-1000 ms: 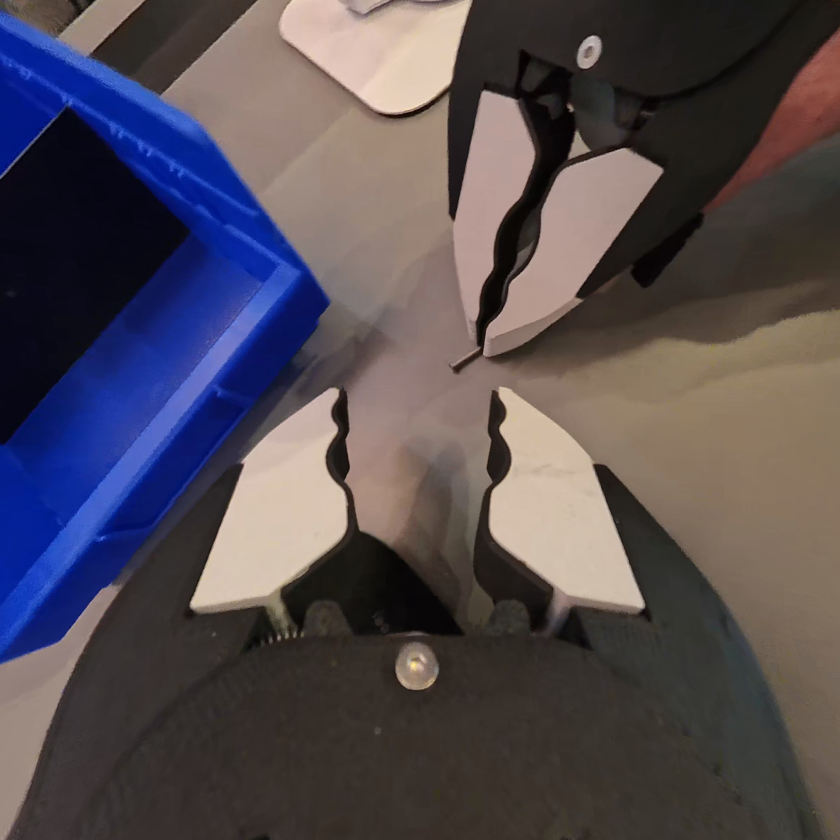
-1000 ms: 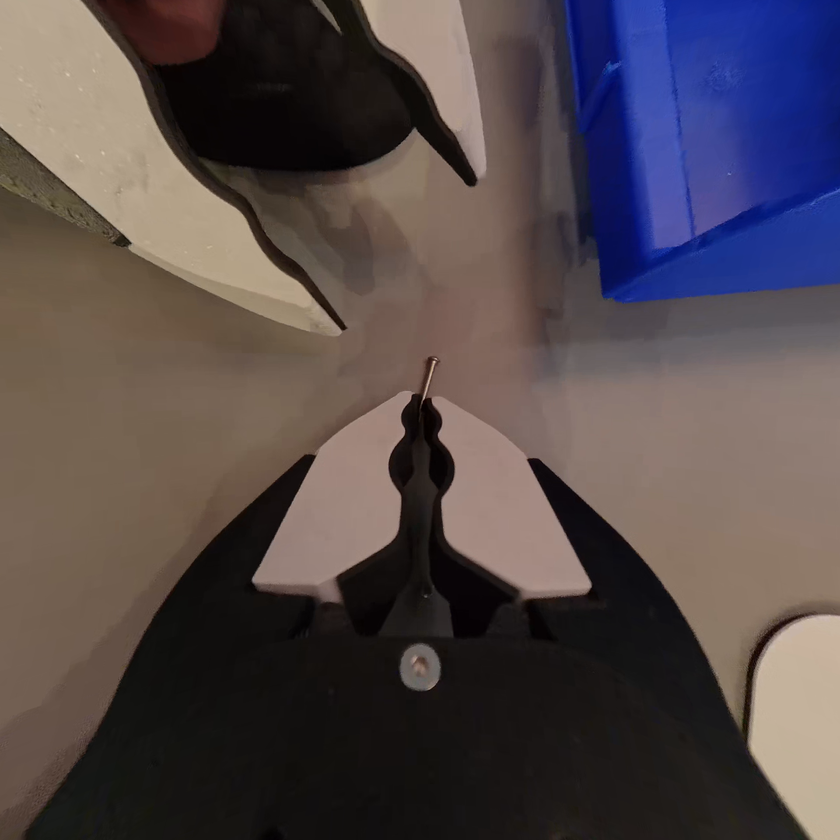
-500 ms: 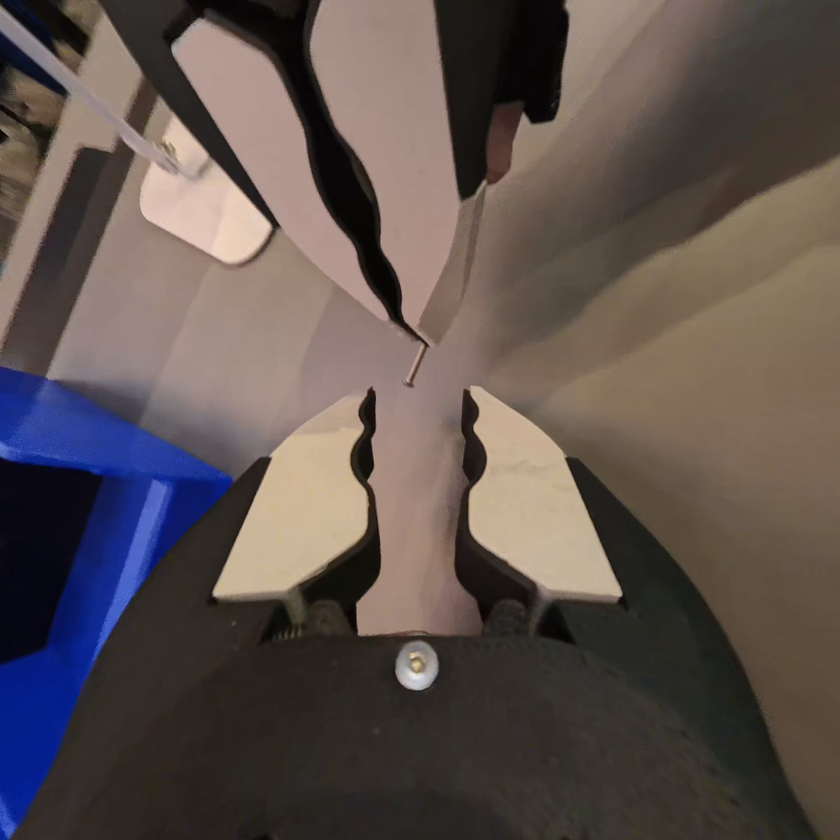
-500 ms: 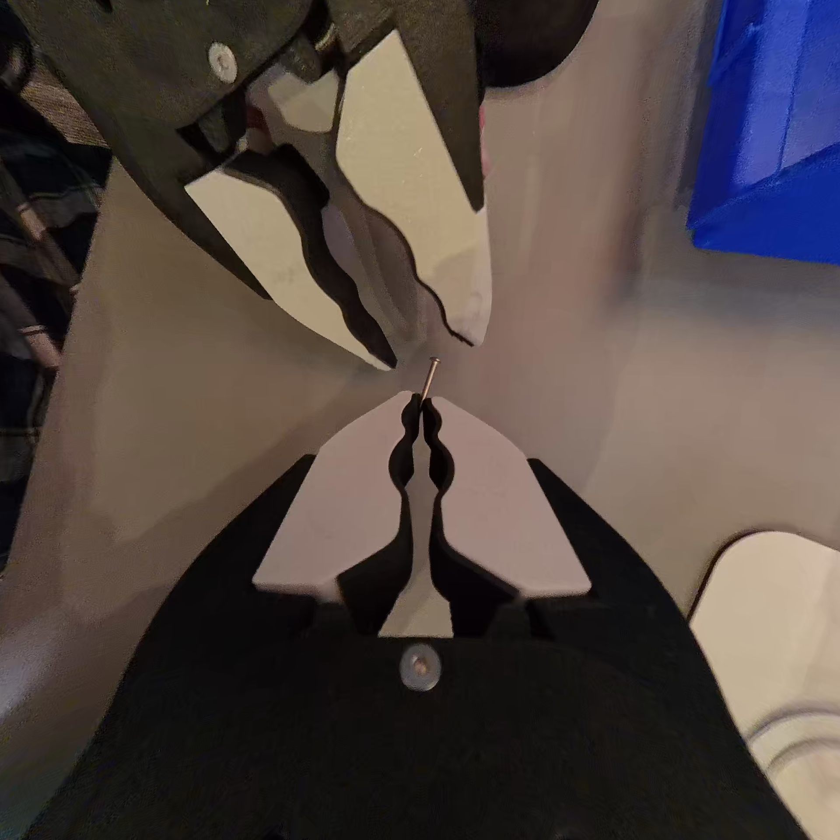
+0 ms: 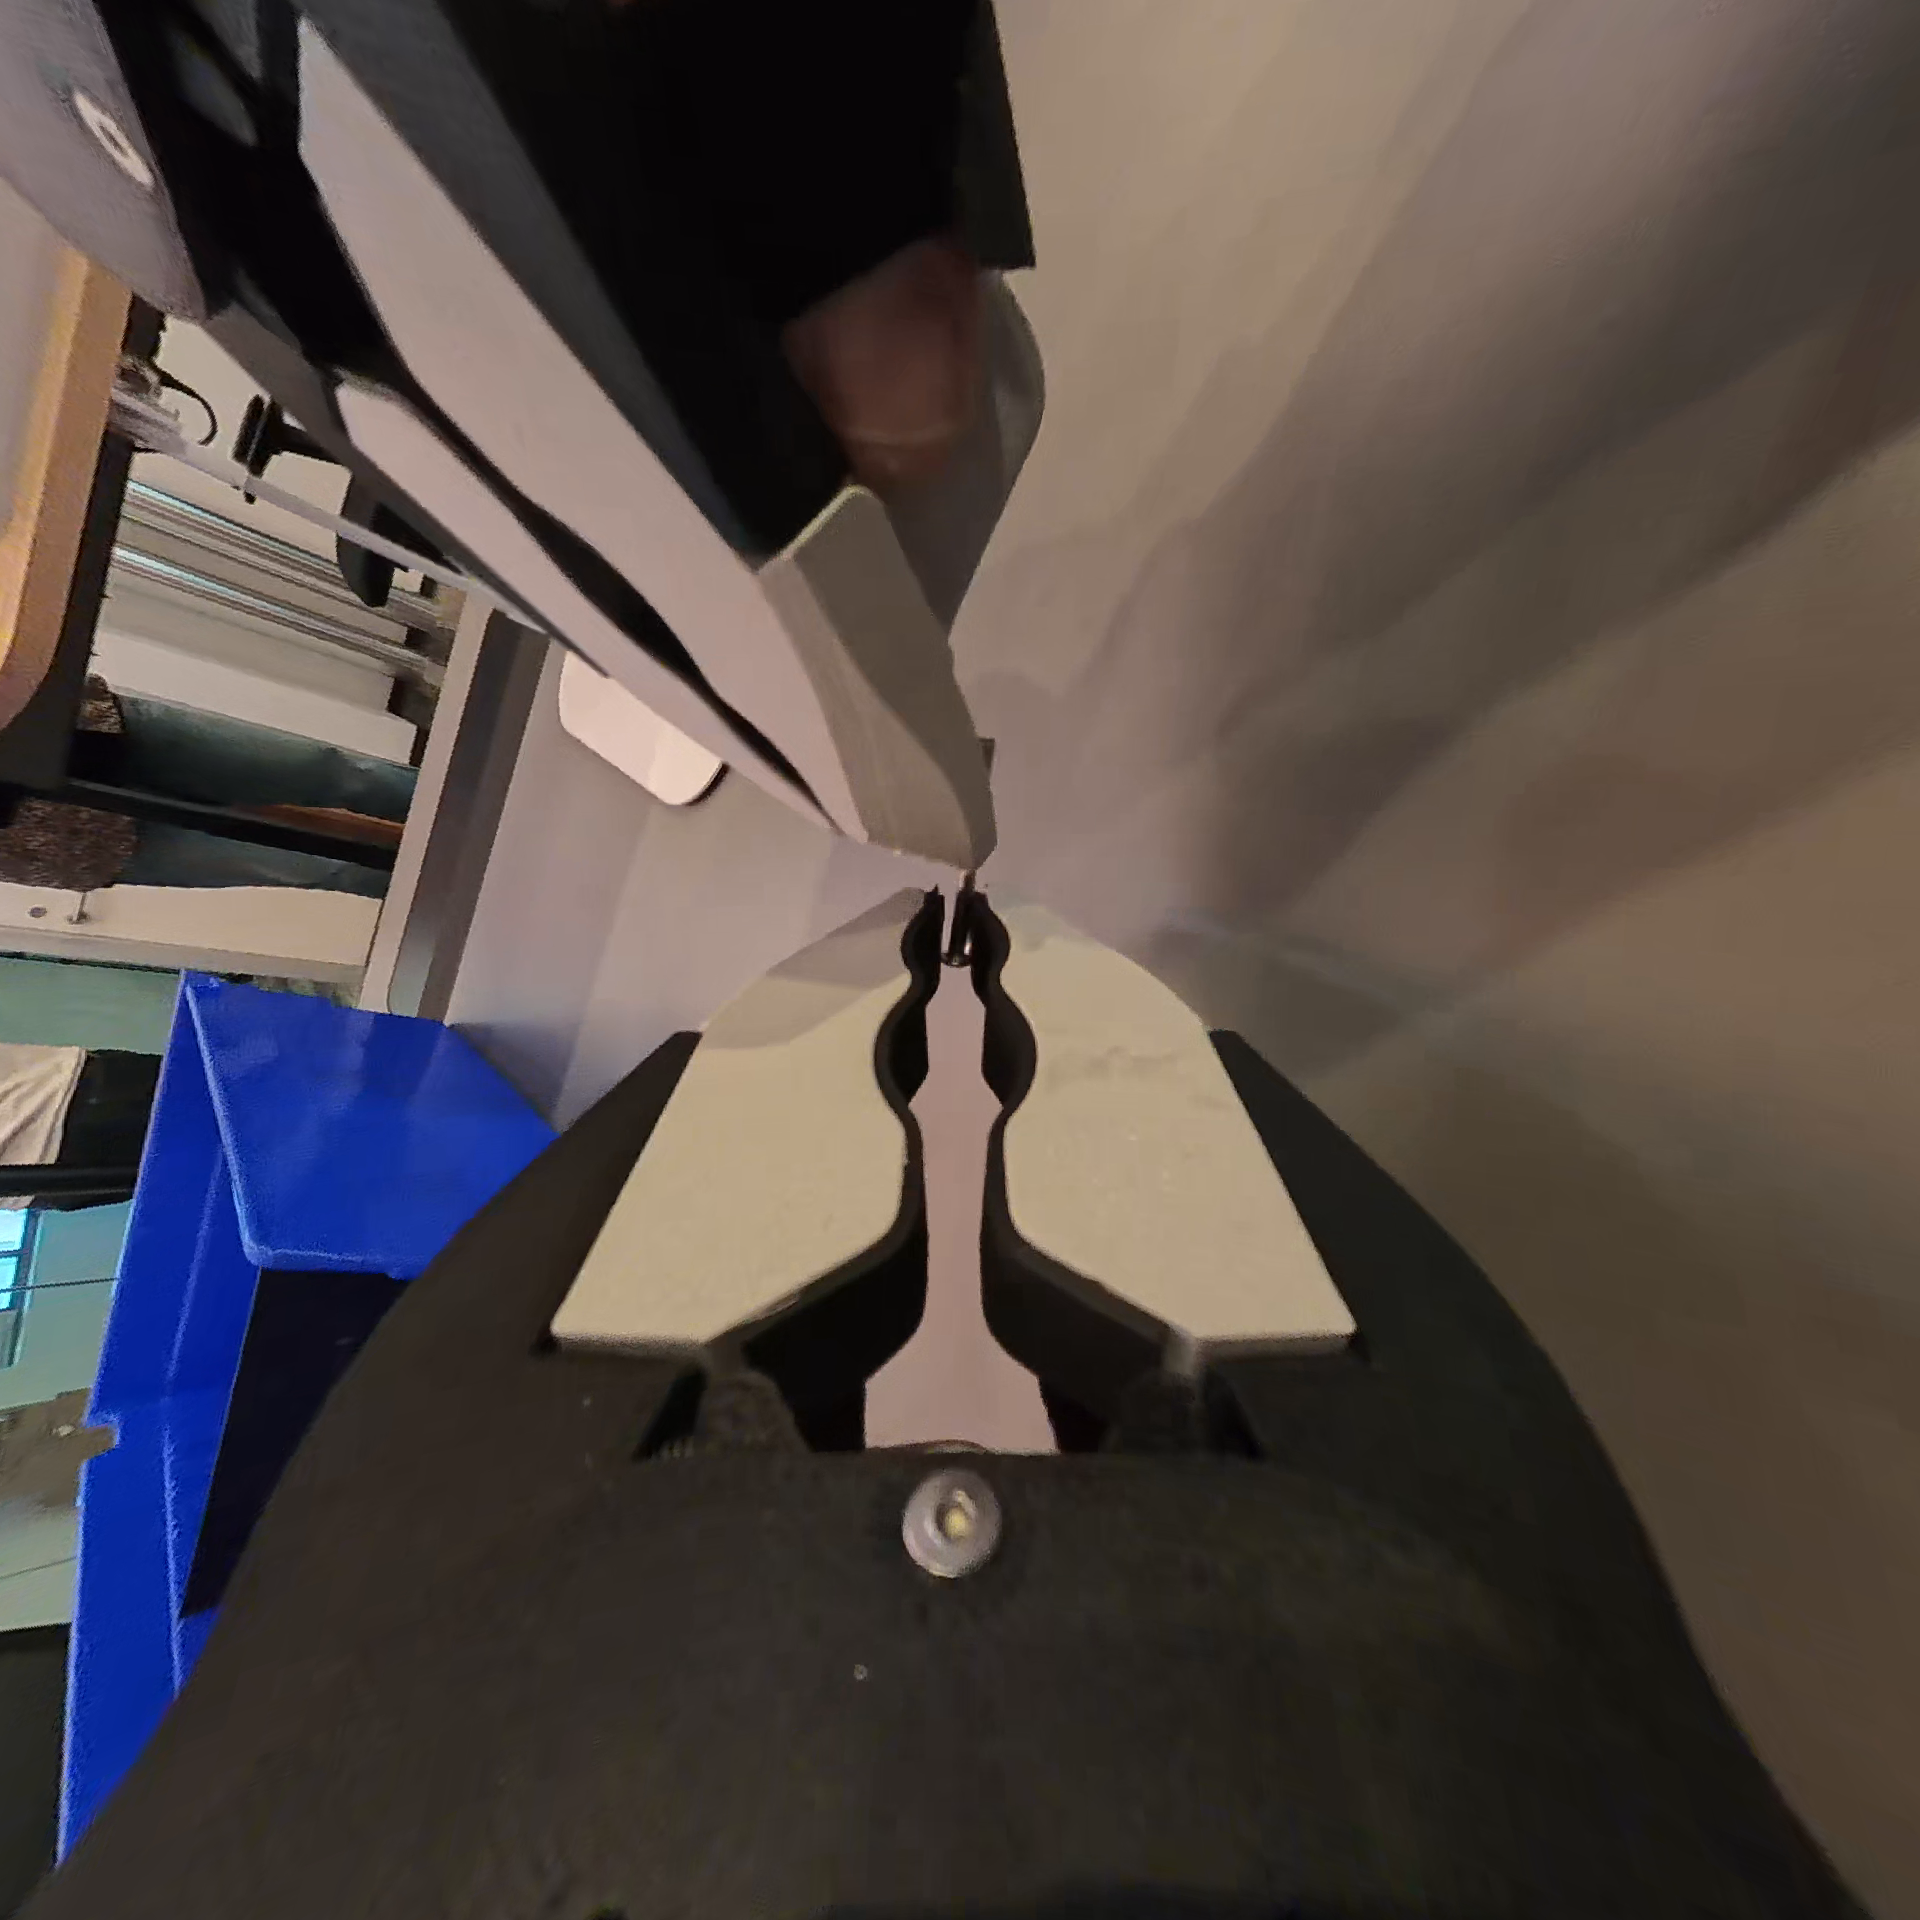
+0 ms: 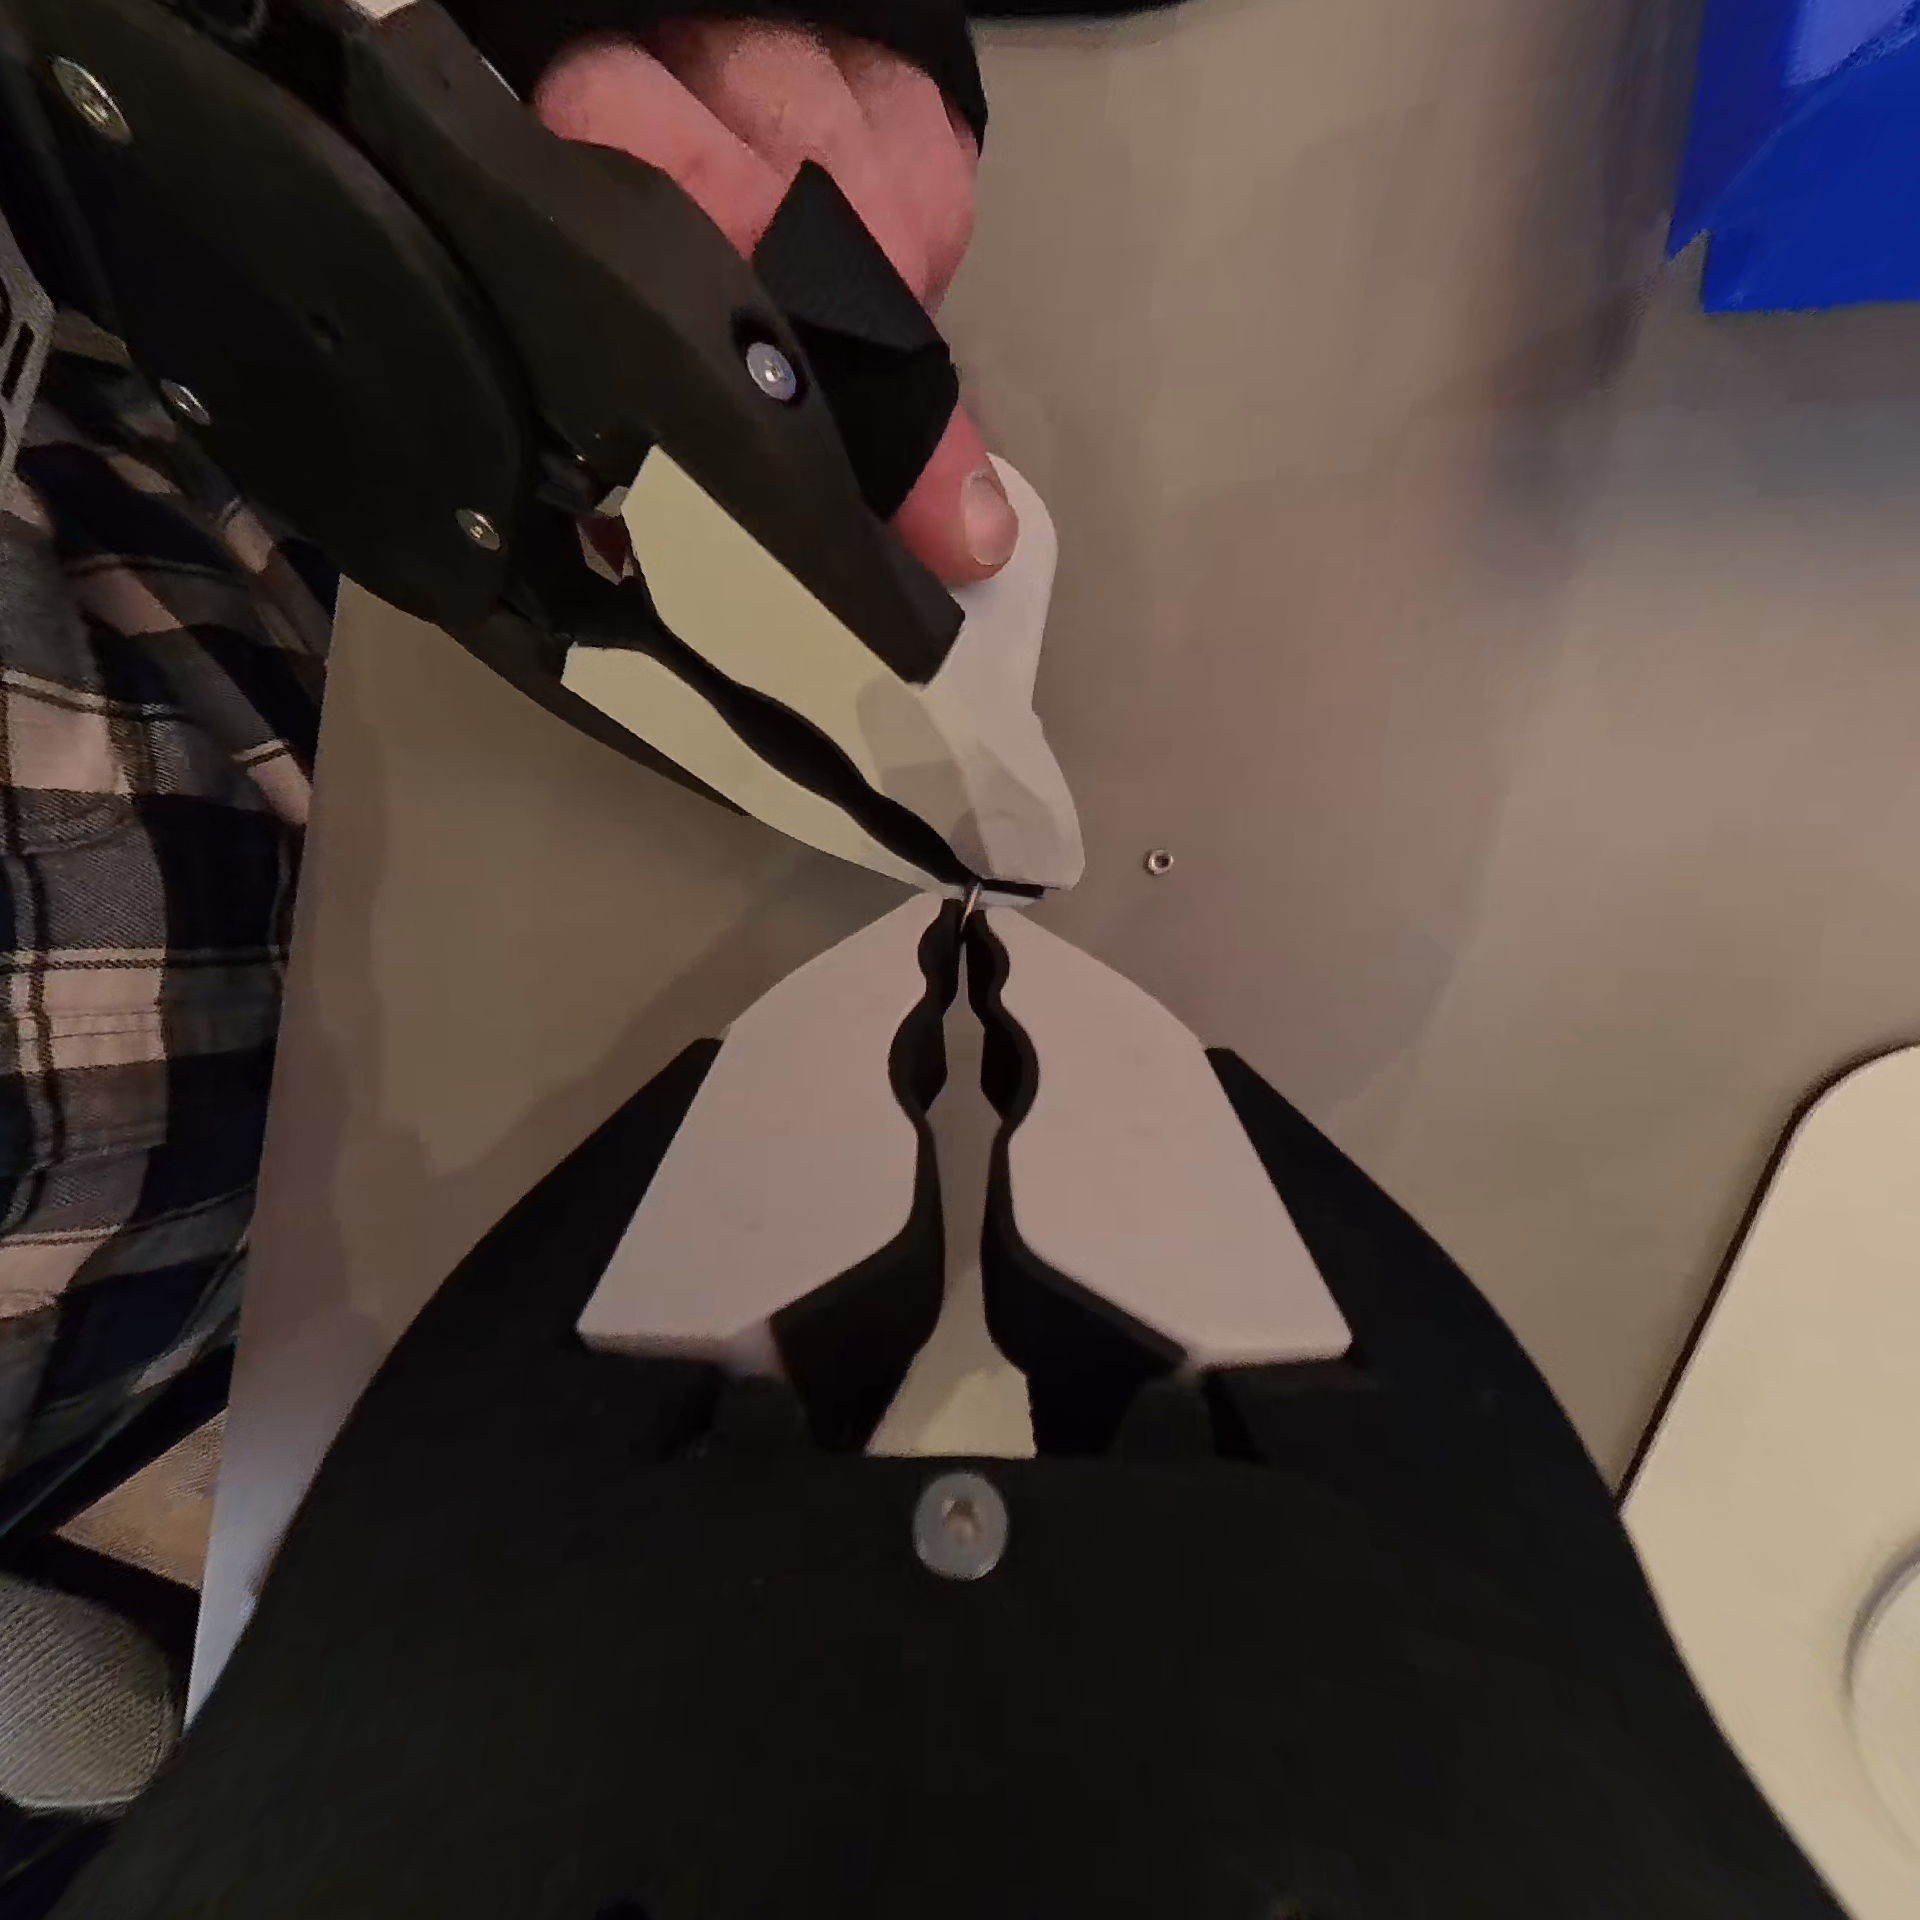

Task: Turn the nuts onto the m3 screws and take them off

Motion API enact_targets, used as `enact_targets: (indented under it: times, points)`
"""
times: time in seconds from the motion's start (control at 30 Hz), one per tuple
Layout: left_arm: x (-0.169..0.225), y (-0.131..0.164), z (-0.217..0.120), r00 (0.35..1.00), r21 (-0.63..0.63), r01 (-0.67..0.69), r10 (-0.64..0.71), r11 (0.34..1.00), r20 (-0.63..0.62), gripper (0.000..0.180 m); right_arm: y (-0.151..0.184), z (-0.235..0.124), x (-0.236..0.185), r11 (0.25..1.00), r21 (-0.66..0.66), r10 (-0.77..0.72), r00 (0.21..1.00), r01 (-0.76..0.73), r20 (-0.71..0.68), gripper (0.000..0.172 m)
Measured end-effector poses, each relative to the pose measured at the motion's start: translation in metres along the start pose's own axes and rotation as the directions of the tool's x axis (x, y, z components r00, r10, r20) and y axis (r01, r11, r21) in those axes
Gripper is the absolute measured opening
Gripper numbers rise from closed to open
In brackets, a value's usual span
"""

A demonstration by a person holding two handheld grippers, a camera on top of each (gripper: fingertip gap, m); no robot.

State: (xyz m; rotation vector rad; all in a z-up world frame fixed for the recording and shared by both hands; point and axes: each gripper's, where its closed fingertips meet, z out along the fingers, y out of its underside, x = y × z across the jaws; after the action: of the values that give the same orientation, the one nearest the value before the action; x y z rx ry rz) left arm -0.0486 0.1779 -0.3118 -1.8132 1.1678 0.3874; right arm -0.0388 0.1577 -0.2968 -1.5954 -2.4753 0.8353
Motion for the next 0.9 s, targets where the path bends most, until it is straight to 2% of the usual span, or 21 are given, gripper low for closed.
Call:
enact_targets:
  times: [0.13, 0.2, 0.27, 0.37, 0.43, 0.6, 0.73, 0.9]
  points:
    - [0.0, -0.002, 0.001, 1.0, 0.011, 0.026, -0.026, 1.0, 0.006, 0.004, 0.001, -0.002, 0.001, 1.0, 0.005, 0.016, 1.0, -0.016, 0.014, 0.002]
    - [-0.002, -0.004, 0.002, 0.995, 0.032, 0.102, -0.101, 0.994, -0.014, 0.004, -0.001, -0.007, 0.005, 0.999, 0.034, 0.009, 1.0, -0.009, -0.01, 0.003]
    - [-0.007, -0.01, -0.001, 0.978, 0.09, 0.209, -0.206, 0.974, -0.038, 0.004, -0.008, -0.017, 0.008, 0.994, 0.107, -0.032, 0.998, 0.038, -0.051, 0.016]
    - [-0.013, -0.025, -0.009, 0.914, 0.198, 0.402, -0.38, 0.894, -0.14, 0.004, -0.022, -0.036, 0.006, 0.955, 0.277, -0.082, 0.991, 0.109, -0.107, 0.021]
    - [-0.018, -0.034, -0.015, 0.841, 0.25, 0.537, -0.486, 0.806, -0.237, 0.004, -0.027, -0.046, 0.0, 0.91, 0.387, -0.109, 0.987, 0.146, -0.116, 0.023]
    - [-0.026, -0.052, -0.03, 0.69, 0.315, 0.719, -0.581, 0.619, -0.431, 0.003, -0.035, -0.065, -0.011, 0.752, 0.622, -0.153, 0.975, 0.22, -0.161, 0.021]
    - [-0.027, -0.061, -0.035, 0.629, 0.324, 0.773, -0.592, 0.545, -0.504, 0.003, -0.038, -0.072, -0.019, 0.666, 0.712, -0.166, 0.975, 0.222, -0.148, 0.008]
    - [-0.028, -0.066, -0.038, 0.611, 0.338, 0.788, -0.583, 0.515, -0.536, 0.004, -0.04, -0.072, -0.022, 0.659, 0.727, -0.166, 0.98, 0.193, -0.11, 0.002]
